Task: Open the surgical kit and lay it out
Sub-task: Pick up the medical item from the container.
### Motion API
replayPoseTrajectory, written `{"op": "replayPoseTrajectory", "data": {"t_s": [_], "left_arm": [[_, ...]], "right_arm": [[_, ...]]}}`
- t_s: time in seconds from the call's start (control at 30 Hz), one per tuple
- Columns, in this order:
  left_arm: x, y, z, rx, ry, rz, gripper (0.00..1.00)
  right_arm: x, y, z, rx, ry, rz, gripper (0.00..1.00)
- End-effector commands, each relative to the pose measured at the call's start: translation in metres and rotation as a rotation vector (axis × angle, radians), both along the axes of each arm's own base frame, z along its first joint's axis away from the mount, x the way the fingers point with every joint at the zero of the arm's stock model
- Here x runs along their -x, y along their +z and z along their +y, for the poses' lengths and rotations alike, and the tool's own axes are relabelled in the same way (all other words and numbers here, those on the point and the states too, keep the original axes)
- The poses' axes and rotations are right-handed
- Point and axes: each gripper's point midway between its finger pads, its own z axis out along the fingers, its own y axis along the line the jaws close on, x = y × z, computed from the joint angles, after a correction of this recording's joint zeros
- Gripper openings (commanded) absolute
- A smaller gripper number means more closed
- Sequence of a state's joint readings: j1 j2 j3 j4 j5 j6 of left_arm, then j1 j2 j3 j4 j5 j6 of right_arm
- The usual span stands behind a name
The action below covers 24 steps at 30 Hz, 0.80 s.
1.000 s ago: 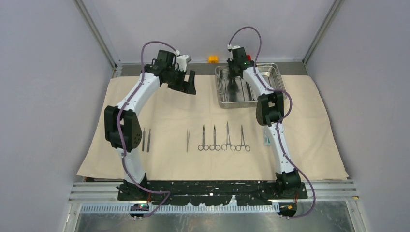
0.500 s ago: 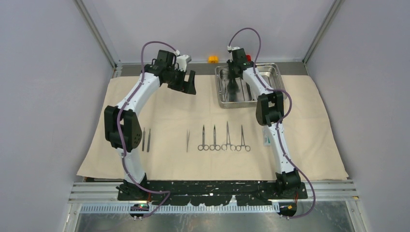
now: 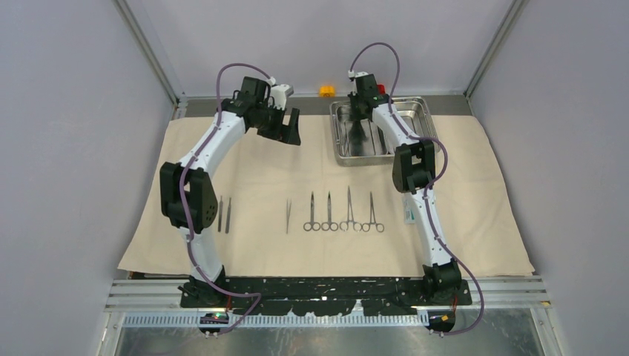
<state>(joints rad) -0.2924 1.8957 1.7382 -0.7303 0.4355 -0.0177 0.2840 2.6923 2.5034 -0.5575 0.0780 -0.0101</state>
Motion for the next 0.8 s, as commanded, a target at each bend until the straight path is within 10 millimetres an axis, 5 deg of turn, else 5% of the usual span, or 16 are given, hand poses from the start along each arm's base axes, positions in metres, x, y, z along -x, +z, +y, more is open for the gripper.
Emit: {"op": "replayPoseTrajectory", "data": {"t_s": [0.0,0.37,0.57,0.77], "left_arm": [[-0.003,0.023,0.003,0.008,0.0,-0.073,0.87],[-0.011,0.022,0.009,-0.034,0.032,-0.06,1.0],[-0.014,0.031,0.014,-0.046,0.051,-0.083,1.0],[-0.015,0.034,0.014,-0.039,0.058,-0.08,1.0]], "right_arm": [[-0.003,-0.003,-0.009,0.027,-0.014,0.005,0.07],[-0.012,0.057,-0.013,-0.031,-0.03,-0.088,0.0],[-0.008,0.097,-0.009,-0.082,-0.032,-0.131,0.0],[-0.001,0.115,-0.008,-0.1,-0.032,-0.138,0.0]]}}
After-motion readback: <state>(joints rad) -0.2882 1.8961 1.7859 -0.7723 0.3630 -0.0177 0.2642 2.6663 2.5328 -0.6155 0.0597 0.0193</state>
